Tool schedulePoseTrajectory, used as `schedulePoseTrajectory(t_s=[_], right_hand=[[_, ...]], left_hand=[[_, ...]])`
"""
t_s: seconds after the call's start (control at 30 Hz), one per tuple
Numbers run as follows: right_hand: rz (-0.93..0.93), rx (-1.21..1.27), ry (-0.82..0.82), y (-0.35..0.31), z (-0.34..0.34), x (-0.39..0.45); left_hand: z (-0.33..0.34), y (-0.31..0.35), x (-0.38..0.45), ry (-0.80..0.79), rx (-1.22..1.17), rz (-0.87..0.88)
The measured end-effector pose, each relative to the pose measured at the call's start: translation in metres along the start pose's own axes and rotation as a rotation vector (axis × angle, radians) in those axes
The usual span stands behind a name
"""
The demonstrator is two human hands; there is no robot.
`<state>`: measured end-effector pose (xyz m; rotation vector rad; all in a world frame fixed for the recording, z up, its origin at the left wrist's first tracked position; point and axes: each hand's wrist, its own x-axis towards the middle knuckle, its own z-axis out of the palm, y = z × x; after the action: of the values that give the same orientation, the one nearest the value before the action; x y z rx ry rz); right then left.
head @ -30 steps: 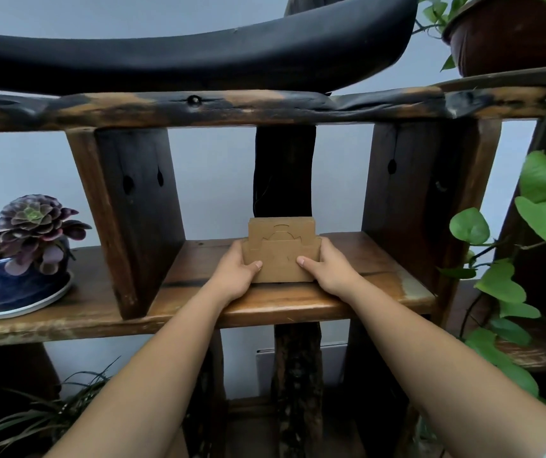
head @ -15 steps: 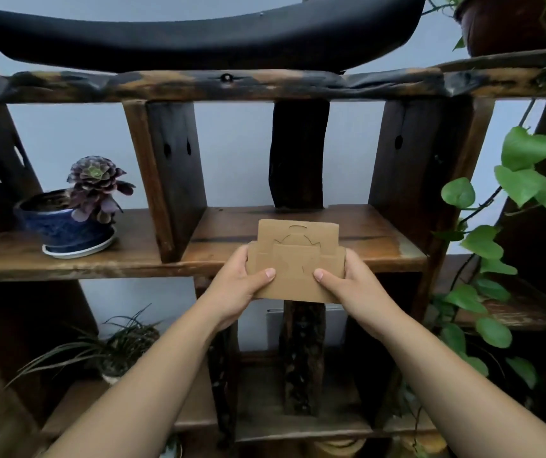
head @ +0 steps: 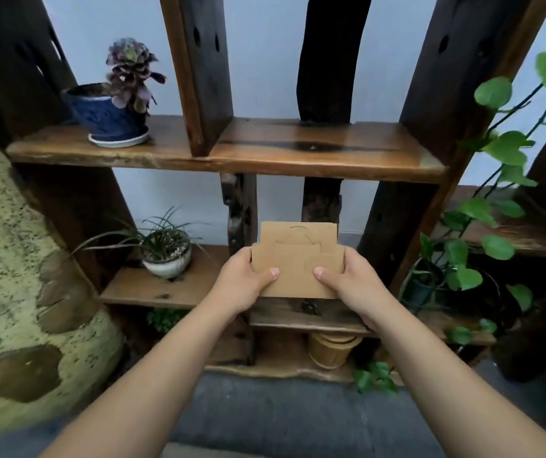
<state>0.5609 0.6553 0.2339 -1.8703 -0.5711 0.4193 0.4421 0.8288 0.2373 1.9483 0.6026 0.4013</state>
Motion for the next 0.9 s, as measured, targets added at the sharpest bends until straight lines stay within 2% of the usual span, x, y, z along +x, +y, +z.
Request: schedulePoseTrajectory(t_s=[0.17, 0.37, 0.6, 0.8, 0.9], right_hand=[[0.054, -0.035, -0.024, 0.028, 0.020, -0.026], [0.082, -0.081, -0.156, 0.043, 0.058, -0.053], [0.097, -0.071, -0.294, 0.042, 0.126, -0.087], [0.080, -0.100, -0.424, 0.028, 0.183, -0.115], [0.042, -0.128, -0.523, 0.013, 0.236, -0.144]], left_hand=[[0.002, -0.024, -0.045, 0.009, -0.026, -0.084], [-0.007, -0.060, -0.093, 0.090, -0.056, -0.225], [-0.049, -0.102, -0.150, 0.208, 0.002, -0.385], [-0.090, -0.133, -0.206, 0.315, -0.098, -0.464], [-0.130, -0.155, -0.254, 0.399, -0.135, -0.517]])
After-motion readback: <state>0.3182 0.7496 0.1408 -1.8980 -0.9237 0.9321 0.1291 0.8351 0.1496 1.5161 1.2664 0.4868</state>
